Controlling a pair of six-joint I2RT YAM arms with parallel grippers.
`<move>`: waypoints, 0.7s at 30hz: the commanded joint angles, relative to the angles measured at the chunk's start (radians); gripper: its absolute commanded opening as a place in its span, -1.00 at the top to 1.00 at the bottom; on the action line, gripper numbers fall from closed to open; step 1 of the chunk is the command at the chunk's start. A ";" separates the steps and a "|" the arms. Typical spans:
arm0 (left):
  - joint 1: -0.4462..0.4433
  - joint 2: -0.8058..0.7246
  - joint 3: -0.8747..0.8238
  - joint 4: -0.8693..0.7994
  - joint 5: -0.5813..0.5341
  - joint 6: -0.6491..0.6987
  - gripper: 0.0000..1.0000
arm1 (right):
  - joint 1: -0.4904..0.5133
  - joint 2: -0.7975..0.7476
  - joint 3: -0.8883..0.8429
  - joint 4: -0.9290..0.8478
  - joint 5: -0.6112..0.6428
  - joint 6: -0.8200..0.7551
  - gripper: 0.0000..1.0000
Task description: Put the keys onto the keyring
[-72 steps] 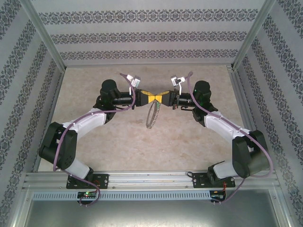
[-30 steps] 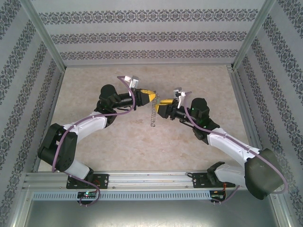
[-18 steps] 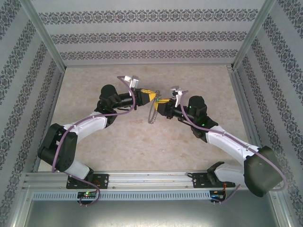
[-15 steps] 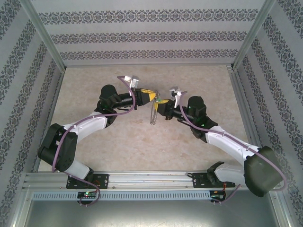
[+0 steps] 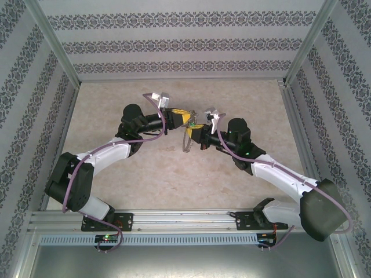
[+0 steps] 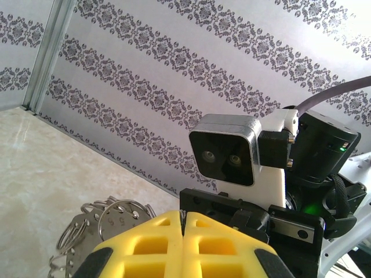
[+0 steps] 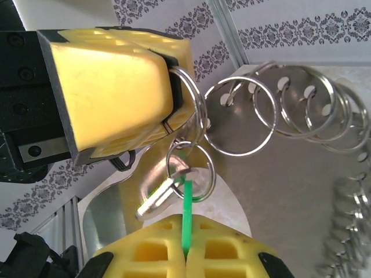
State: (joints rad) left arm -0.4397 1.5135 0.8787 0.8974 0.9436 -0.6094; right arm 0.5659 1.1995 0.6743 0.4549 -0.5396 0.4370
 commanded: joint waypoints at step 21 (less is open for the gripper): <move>-0.008 -0.053 -0.006 0.057 -0.027 0.023 1.00 | -0.163 -0.256 -0.089 0.016 -0.045 0.122 0.02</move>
State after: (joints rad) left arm -0.4393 1.5002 0.8787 0.8986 0.9218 -0.6060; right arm 0.4084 0.9535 0.5797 0.4126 -0.5762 0.5014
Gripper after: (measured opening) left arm 0.050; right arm 0.489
